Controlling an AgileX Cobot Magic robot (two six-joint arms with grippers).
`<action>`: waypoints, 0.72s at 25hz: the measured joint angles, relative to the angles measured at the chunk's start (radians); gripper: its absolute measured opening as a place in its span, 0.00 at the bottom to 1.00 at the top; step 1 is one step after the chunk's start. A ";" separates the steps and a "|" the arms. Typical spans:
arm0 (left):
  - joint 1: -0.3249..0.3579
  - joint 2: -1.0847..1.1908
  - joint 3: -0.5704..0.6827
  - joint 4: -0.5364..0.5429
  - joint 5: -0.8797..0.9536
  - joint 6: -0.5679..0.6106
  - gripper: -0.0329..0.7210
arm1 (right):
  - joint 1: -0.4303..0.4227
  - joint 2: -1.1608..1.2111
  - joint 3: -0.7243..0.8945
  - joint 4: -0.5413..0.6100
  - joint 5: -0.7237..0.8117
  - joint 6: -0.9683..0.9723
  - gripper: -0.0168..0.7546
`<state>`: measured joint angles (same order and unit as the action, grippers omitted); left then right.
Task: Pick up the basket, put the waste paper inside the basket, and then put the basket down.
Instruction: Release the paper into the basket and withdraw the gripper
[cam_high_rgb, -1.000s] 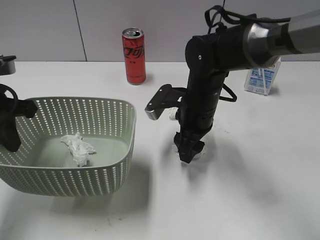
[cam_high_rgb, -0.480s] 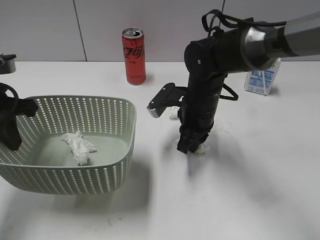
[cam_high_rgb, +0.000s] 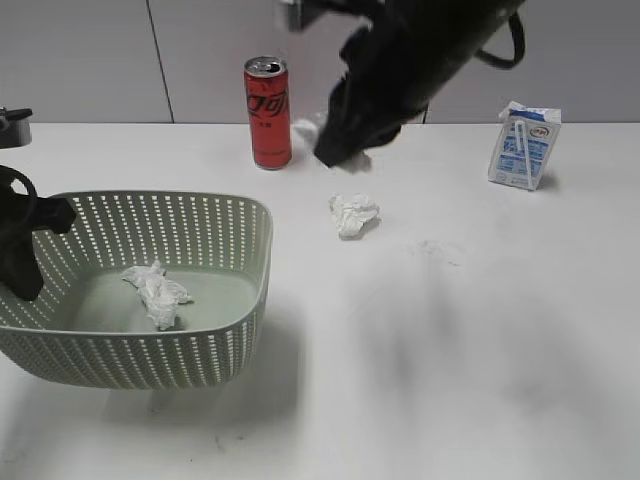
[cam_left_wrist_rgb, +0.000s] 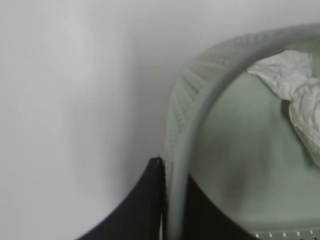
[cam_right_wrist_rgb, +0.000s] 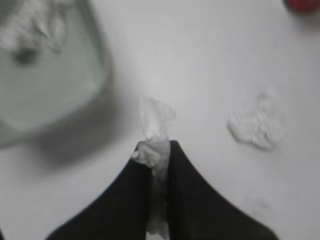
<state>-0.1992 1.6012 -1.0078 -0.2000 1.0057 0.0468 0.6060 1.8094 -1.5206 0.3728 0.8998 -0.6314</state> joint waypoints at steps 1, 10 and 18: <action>0.000 0.000 0.000 0.000 0.000 0.000 0.05 | 0.003 -0.024 -0.008 0.063 -0.001 -0.045 0.08; 0.000 0.000 0.000 -0.011 0.000 0.000 0.05 | 0.194 0.012 -0.040 0.266 -0.201 -0.140 0.15; 0.000 0.000 0.000 -0.011 -0.001 0.000 0.05 | 0.242 0.169 -0.040 0.178 -0.265 -0.037 0.76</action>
<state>-0.1992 1.6012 -1.0078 -0.2106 1.0049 0.0468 0.8483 1.9785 -1.5608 0.5509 0.6345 -0.6684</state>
